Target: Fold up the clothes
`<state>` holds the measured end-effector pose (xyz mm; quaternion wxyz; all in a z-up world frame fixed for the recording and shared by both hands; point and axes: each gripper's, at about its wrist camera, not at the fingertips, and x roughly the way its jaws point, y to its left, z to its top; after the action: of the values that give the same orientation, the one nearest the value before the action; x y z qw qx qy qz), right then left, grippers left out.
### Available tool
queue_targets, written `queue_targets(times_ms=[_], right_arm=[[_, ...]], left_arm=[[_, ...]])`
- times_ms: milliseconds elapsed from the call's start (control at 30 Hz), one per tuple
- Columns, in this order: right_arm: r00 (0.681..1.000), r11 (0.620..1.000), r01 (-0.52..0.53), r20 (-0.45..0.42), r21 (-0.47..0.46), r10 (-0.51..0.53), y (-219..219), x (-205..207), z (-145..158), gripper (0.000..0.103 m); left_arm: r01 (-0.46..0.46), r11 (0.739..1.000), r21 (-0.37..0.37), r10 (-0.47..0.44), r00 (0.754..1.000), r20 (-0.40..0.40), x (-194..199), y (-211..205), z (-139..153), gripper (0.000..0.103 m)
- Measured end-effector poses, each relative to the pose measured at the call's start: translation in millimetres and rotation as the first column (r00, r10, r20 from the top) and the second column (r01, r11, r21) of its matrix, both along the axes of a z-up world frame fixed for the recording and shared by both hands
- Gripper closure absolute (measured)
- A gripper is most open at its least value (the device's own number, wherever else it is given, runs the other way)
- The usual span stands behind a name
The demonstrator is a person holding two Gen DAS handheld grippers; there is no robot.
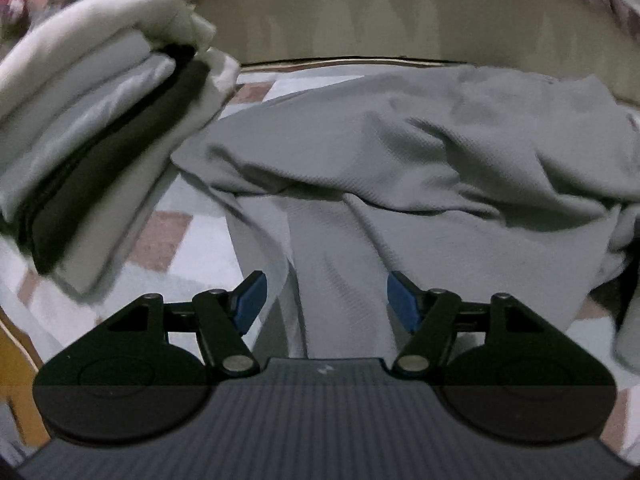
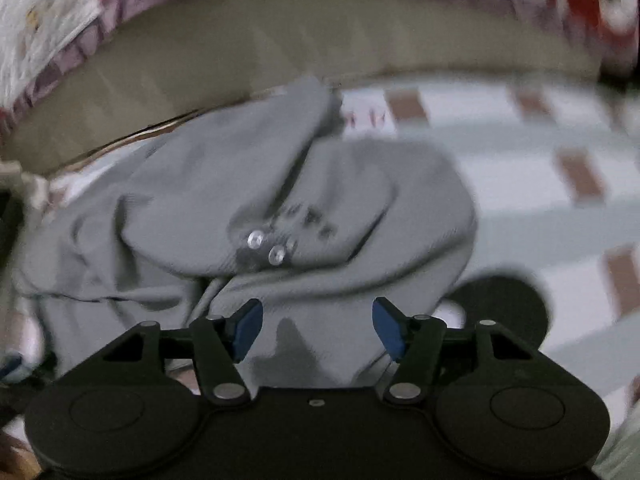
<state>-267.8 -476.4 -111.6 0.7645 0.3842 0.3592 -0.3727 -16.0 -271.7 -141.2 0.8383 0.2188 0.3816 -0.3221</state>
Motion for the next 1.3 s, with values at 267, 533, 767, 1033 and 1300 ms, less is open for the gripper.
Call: queue_targets(times_ms=[267,533,767,1033,1300], right_arm=[[0.994,0.998,-0.034,0.102,0.056,0.028,0.0,-6.5,7.3,0.031],[0.997,0.995,-0.076,-0.023,0.058,0.078,1.9,11.4,-13.2,0.031],[0.994,0.994,-0.101,-0.048,0.041,0.103,2.6,13.1,-26.9,0.031],[0.937,0.951,-0.292,-0.233,-0.105,0.262,19.7,33.5,-51.0,0.075],[0.954,0.927,-0.255,-0.225,-0.276,0.195,26.1,7.3,-6.9,0.096]], left_arm=[[-0.069,0.998,0.011,0.069,0.997,-0.028,-9.5,16.6,-6.4,0.036],[-0.084,0.995,0.061,0.081,0.995,0.056,-19.4,11.8,-16.3,0.026],[0.010,0.996,0.088,-0.014,0.999,0.050,-27.1,3.5,-20.0,0.021],[-0.017,0.996,0.090,0.013,0.999,0.043,-22.8,6.1,-23.9,0.021],[-0.021,0.995,0.093,0.018,0.999,0.031,-18.7,12.7,-25.4,0.099]])
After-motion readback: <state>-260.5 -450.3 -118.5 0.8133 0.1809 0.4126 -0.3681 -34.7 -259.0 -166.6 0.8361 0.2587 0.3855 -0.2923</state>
